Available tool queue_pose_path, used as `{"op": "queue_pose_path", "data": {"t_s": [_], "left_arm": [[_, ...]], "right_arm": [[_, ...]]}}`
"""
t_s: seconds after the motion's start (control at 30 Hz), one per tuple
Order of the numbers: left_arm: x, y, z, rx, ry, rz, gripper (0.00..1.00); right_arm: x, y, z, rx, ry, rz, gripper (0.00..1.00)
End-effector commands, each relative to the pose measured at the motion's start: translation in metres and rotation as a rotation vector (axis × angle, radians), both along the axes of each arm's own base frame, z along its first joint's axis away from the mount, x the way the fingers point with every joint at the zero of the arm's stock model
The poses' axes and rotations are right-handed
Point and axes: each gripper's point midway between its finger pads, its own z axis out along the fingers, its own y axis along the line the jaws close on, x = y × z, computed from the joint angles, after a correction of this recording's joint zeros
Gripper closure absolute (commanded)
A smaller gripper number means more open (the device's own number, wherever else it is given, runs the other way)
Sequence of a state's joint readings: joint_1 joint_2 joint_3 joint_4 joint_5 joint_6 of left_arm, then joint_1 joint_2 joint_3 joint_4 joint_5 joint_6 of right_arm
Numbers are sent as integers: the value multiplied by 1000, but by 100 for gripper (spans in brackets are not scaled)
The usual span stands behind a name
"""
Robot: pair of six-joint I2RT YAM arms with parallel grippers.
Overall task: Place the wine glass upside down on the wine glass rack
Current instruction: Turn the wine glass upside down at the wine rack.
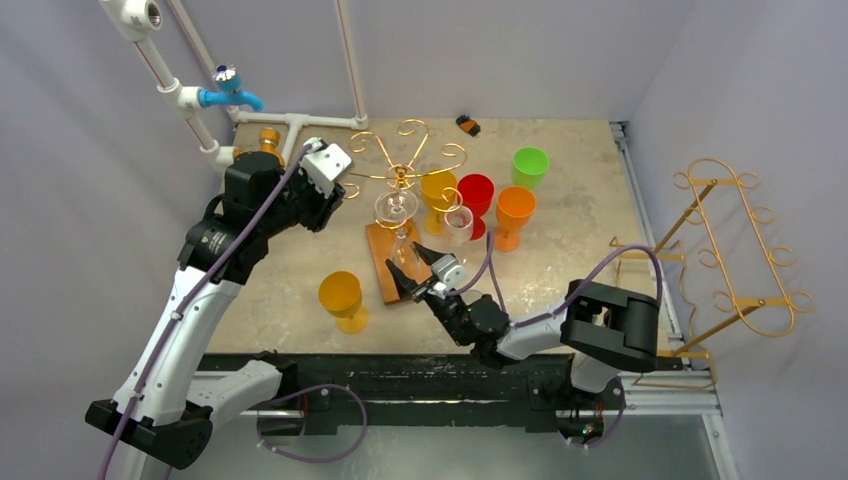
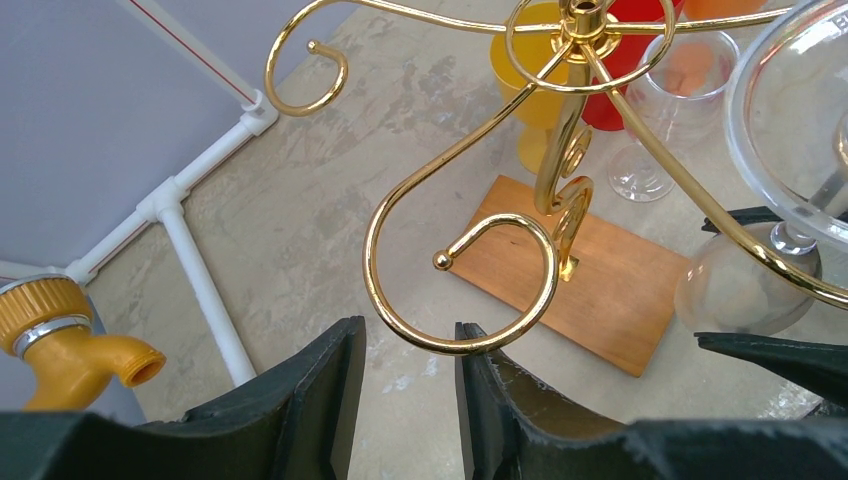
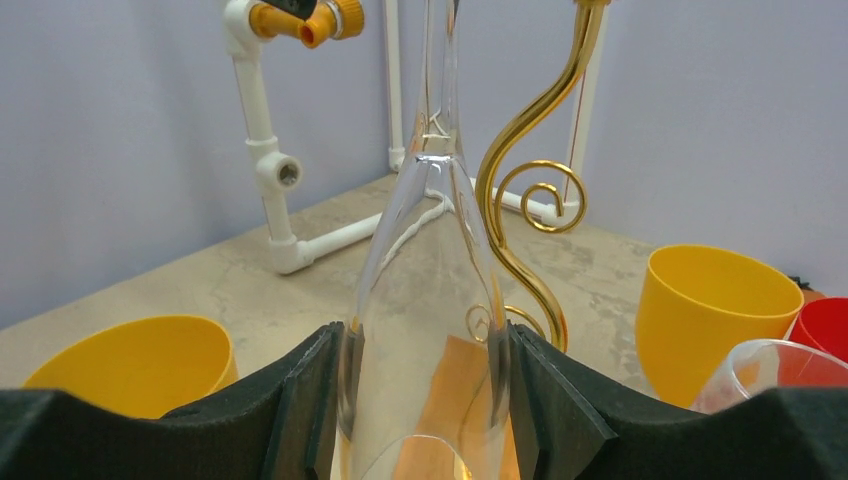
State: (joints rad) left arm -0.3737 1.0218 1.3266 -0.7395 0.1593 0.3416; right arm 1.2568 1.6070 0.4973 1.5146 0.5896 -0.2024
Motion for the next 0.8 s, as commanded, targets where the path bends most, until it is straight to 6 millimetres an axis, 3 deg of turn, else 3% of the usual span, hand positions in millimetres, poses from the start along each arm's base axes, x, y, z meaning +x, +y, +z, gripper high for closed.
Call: {"op": "queue_pose_path", "data": {"t_s": [0.0, 0.2, 0.4, 0.57, 0.77], "left_arm": [[6, 5, 5, -8, -15, 50, 59], [6, 4, 7, -13, -17, 48, 59], [5, 2, 9, -24, -17, 37, 59], [4, 0, 12, -37, -15, 31, 59], [3, 3, 15, -32, -21, 42, 59]], "right_arm": [[0, -23, 61, 332, -66, -24, 88], [2, -19, 51, 324, -43, -25, 50], [1, -22, 47, 310, -30, -25, 25], [-1, -24, 46, 277, -16, -24, 15], [-9, -28, 60, 243, 28, 21, 7]]}}
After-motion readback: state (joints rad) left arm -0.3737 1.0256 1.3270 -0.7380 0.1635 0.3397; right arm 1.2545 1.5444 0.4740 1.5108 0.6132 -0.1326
